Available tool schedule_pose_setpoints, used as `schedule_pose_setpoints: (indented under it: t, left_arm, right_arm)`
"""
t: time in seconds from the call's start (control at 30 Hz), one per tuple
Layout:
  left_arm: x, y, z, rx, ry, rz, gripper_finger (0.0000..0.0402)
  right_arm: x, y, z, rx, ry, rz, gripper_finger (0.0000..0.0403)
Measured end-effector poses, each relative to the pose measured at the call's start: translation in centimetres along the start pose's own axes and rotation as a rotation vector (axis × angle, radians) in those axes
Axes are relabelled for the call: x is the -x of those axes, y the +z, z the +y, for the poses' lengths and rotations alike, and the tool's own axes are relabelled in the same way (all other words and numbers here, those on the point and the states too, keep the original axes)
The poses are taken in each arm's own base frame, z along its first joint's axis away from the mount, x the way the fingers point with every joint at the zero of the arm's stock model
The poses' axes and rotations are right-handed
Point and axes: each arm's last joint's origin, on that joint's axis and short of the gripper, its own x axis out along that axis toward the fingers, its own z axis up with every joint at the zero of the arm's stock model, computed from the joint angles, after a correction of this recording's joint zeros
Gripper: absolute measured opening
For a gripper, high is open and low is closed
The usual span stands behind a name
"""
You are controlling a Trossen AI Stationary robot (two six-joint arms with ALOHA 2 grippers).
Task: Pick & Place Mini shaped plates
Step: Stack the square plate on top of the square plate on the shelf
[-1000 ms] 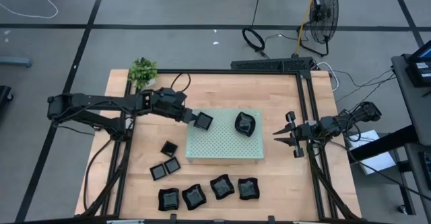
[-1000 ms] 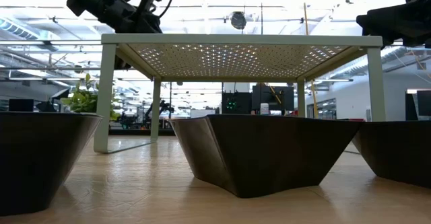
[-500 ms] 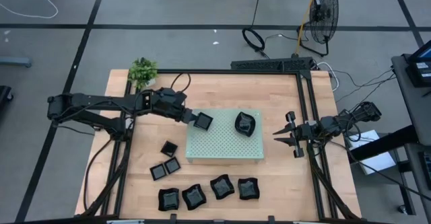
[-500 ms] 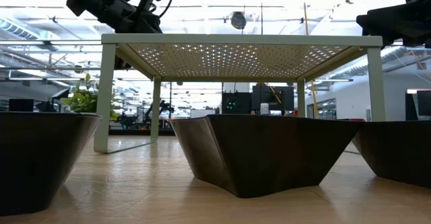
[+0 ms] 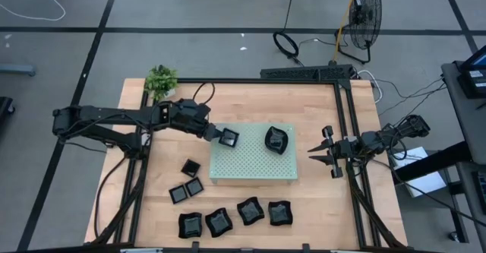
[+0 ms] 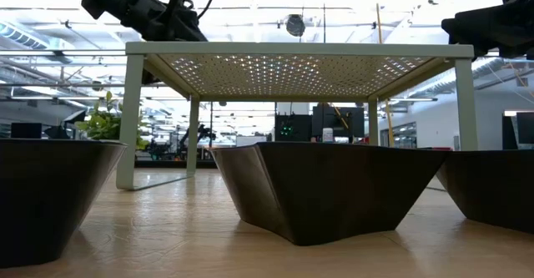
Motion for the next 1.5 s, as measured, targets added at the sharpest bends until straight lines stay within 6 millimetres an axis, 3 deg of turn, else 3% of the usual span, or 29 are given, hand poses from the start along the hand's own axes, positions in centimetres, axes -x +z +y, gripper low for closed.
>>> schedule_pose_setpoints:
  t: [0.23,0.47,0.6,0.77,0.9,1.0,1.2,1.5]
  left_arm:
    - [1.5,0.1,-0.6,-0.039,-0.037,-0.027,0.0146]
    - [4.7,-0.1,-1.9,-0.091,-0.129,-0.085,0.0165]
    - [5.7,-1.8,-1.7,-0.099,-0.079,0.032,0.0158]
    - [6.0,-5.5,-0.5,0.005,0.146,0.287,0.0153]
    - [5.8,-7.8,0.0,0.099,0.344,0.345,0.0154]
    - [5.3,-8.9,0.0,0.064,0.416,0.337,0.0154]
    - [3.5,-10.5,0.3,-0.028,0.530,0.343,0.0154]
    - [1.6,-12.1,2.3,-0.024,0.818,0.434,0.0154]
  right_arm:
    - [0.0,0.0,0.0,0.000,0.000,0.000,0.0075]
    - [0.0,0.0,0.0,0.000,0.000,0.000,0.0075]
    - [0.0,0.0,0.0,0.000,0.000,0.000,0.0075]
    - [0.0,0.0,0.0,0.000,0.000,0.000,0.0075]
    - [0.0,0.0,0.0,0.000,0.000,0.000,0.0075]
    - [0.0,0.0,0.0,0.000,0.000,0.000,0.0075]
    - [0.0,0.0,0.0,0.000,0.000,0.000,0.0075]
    - [0.0,0.0,0.0,0.000,0.000,0.000,0.0075]
